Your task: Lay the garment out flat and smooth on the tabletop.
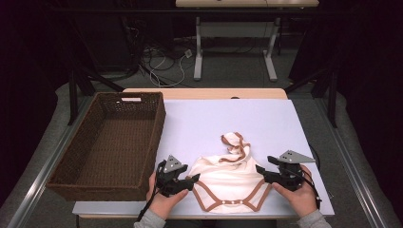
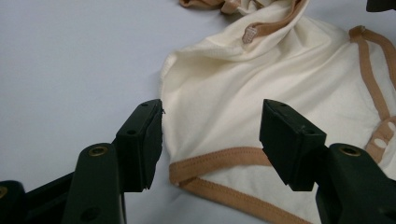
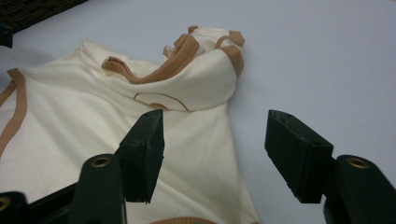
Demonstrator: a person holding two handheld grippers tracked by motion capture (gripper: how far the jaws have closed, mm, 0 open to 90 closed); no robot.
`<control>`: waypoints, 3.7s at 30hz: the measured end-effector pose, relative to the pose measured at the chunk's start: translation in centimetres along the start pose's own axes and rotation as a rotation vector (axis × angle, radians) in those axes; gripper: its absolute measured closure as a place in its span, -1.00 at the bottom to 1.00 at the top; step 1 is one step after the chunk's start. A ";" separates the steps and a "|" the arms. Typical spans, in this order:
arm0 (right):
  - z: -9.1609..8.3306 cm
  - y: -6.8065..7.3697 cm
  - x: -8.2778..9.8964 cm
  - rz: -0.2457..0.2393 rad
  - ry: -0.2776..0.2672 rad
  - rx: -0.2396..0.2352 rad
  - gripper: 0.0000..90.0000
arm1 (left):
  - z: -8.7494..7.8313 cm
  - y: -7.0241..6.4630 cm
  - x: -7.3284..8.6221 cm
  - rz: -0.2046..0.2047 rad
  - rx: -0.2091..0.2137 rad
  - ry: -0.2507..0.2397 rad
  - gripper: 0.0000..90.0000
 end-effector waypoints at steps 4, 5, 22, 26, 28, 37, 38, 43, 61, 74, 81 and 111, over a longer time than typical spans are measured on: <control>0.4 0.5 -0.8 0.009 -0.011 -0.015 -0.26 | 0.0 0.1 -1.1 -0.013 -0.002 0.004 -0.13; 0.4 0.5 -0.9 0.011 -0.003 -0.011 -0.29 | 0.1 0.1 -1.3 -0.022 -0.001 0.005 -0.17; 2.6 -0.3 -4.9 0.031 0.016 0.000 -0.71 | 3.6 -1.0 -8.0 -0.023 0.024 -0.068 -0.77; 3.0 -0.8 -6.0 0.009 -0.008 0.023 -0.69 | 5.1 -1.8 -9.2 -0.004 0.040 -0.062 -0.75; 3.1 -1.1 -6.2 -0.013 -0.010 0.044 -0.66 | 6.1 -2.1 -9.7 0.013 0.037 -0.058 -0.71; 2.4 -1.9 -5.9 -0.034 -0.031 0.094 -0.34 | 10.3 -3.6 -10.1 0.008 0.034 -0.013 -0.49; 2.2 -2.0 -5.9 -0.030 -0.035 0.094 -0.31 | 10.8 -3.9 -10.1 -0.006 0.040 -0.008 -0.49; 1.2 -3.0 -5.2 -0.032 -0.054 0.138 -0.22 | 12.6 -4.7 -9.8 -0.014 0.040 0.033 -0.33; -0.7 -4.7 -3.8 0.000 -0.064 0.181 -0.20 | 15.6 -5.9 -8.7 -0.125 0.047 0.128 0.43; 0.8 -3.6 -3.8 -0.018 -0.031 0.110 -0.20 | 10.8 -4.5 -9.8 -0.038 0.028 0.046 0.89; 2.2 -2.5 -4.7 -0.054 -0.022 0.077 -0.15 | 6.8 -2.8 -10.5 -0.024 0.002 0.005 0.89; 12.1 2.3 -6.9 -0.089 0.141 -0.077 0.16 | 0.1 2.0 -0.8 -0.021 -0.105 0.110 0.89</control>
Point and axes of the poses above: each handheld gripper's, and its own axes: z roughly forward along the jaws, x roughly out of its underside, y roughly to its left, the point moved 9 cm from there along z, roughly forward along the jaws, and after that the axes turned 6 degrees about -y, right-handed, at the moved point
